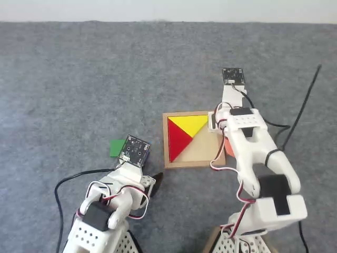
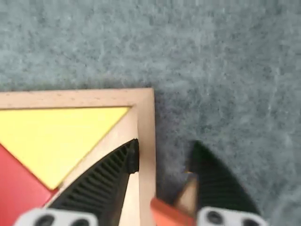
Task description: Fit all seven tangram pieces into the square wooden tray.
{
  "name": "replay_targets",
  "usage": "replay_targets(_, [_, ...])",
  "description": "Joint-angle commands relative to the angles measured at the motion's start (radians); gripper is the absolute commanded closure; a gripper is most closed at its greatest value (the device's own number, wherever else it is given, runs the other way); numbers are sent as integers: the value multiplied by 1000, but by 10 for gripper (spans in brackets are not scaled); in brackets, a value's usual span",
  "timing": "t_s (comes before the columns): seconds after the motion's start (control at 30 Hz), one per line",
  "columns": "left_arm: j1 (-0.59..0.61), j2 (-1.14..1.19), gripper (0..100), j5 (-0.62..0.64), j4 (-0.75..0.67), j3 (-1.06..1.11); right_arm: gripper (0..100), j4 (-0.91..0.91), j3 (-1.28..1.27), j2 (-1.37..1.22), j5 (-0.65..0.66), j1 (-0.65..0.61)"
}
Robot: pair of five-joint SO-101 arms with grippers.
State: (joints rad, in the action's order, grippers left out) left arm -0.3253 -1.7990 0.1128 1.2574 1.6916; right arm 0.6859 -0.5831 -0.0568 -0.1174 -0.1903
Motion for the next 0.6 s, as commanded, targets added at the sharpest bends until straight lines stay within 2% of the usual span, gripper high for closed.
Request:
replay_targets(0.0, [-5, -18, 804, -3, 6, -8, 682, 119, 57, 165, 11, -10])
replay_targets(0.07, [-5, -18, 804, -3, 6, -8, 678, 213, 54, 231, 14, 1])
replay_targets(0.17, [-5, -18, 804, -3, 6, -8, 678, 343, 37, 286, 114, 7])
replay_targets(0.37, [-5, -18, 804, -3, 6, -8, 677, 240, -124, 280, 298, -59])
replay_targets(0.43, [-5, -18, 804, -3, 6, -8, 678, 234, -150, 282, 414, -85])
replay_targets(0.57, [-5, -18, 804, -3, 6, -8, 678, 306, -155, 300, 809, -42])
